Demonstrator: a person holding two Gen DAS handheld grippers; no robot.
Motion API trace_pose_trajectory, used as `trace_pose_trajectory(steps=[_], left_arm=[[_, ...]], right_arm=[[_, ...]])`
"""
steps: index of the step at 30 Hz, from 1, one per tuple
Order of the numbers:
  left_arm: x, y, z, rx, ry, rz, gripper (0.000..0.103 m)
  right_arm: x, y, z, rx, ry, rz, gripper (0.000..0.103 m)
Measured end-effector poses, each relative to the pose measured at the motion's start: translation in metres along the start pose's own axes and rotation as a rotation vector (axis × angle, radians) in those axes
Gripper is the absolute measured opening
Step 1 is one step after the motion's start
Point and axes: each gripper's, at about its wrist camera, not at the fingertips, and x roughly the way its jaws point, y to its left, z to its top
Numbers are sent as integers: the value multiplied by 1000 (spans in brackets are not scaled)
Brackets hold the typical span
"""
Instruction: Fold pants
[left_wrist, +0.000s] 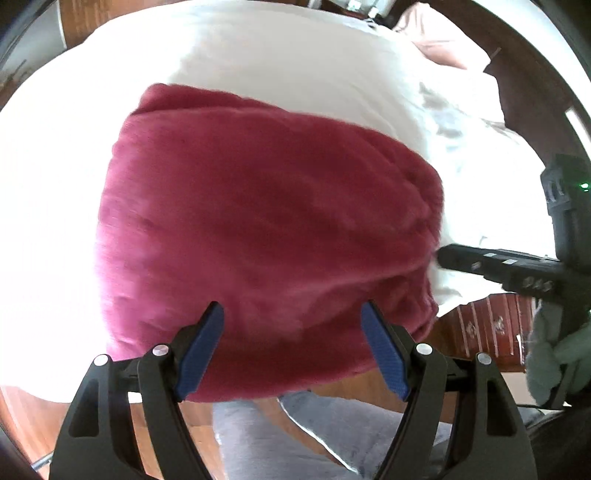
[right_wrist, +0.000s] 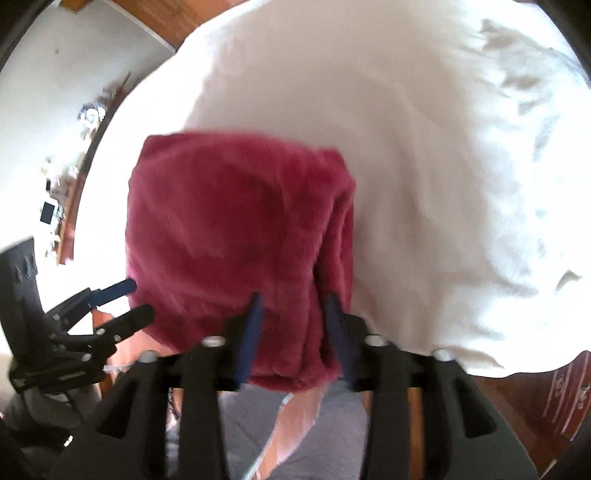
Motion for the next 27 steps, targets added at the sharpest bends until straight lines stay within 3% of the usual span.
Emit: trace_pose_trajectory(steps=[1,2,7,13,27], left_arm=[[-1,6,2,-6,-3,12,76],[-3,14,5,-17,-6,34,76],[-14,47,25,-72,-19,84,77],[-19,77,47,-111,-23,112,83],[6,110,76,1,51,97,83]], right_arm=[[-3,-4,3,28,-16,3,70],[-7,-5,4,48,-28,13,72],[2,-16,12,122,-22,53,72],[24,-8,10,152,11,3,72],[78,-16,14,285,6,-130,81]])
